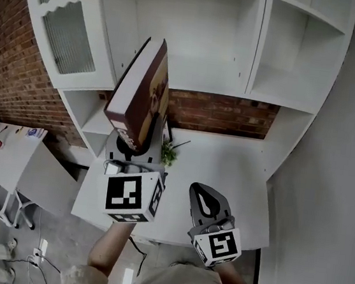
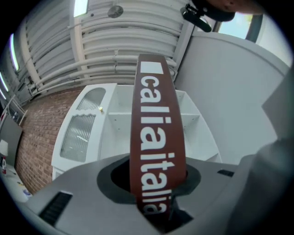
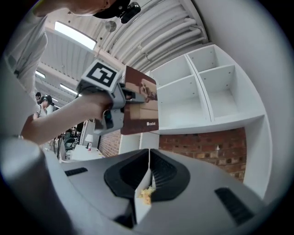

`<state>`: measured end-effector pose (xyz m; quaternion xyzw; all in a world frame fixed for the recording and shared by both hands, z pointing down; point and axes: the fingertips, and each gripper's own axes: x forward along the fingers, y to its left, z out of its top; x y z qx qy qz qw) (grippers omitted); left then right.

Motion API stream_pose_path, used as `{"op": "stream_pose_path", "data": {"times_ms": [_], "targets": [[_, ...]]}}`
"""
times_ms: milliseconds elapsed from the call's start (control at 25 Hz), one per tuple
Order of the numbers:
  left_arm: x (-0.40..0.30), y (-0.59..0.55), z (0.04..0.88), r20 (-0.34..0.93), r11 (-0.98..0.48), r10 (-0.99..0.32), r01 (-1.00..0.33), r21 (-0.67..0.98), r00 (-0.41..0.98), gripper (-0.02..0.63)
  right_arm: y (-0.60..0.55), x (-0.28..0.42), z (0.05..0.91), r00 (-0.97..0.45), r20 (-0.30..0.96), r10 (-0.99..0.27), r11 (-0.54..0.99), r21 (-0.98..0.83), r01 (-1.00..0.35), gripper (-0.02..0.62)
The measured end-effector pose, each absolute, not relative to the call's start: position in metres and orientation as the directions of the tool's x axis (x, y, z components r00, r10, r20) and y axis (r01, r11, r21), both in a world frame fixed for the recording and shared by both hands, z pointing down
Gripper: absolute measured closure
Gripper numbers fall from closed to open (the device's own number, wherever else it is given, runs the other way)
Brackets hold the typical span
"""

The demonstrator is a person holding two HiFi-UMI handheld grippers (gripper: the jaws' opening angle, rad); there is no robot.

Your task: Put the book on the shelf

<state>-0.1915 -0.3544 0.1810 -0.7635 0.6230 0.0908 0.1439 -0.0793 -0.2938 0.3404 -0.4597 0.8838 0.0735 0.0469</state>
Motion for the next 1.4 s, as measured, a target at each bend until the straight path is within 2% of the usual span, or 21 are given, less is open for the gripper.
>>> {"op": "stream_pose_path", "data": {"times_ms": [240,400,840,1120,1400], "targets": [[-0.175,-0.41,0.109,-0.328,-0.199,-0.921,-0.978,-0.065,0.209,0.455,-0.286,-0.078,0.325,-0.594,-0.178,-0.785,0.585,0.105,-0.804,0.577],[-0.167,-0.456,0.092,-0.277,-0.174,-0.943,-0.982,-0.07,0.187,0.455,-0.283,-0.068,0.322,-0.585,-0.188,-0.789,0.579,0.09,-0.81,0.577],[-0.177,-0.574,0.115,-0.047,-0.131,-0.99,-0.991,-0.041,0.133,0.454,-0.285,-0.025,0.337,-0.483,-0.154,-0.862,0.477,0.071,-0.876,0.577],[-0.177,-0.616,0.121,-0.054,-0.123,-0.991,-0.992,-0.037,0.125,0.454,-0.299,0.002,0.362,-0.412,-0.095,-0.906,0.411,0.027,-0.911,0.578],[-0.191,-0.675,0.123,-0.045,-0.091,-0.995,-0.996,-0.015,0.092,0.454,-0.311,0.021,0.355,-0.352,-0.098,-0.931,0.343,0.097,-0.934,0.577]]}}
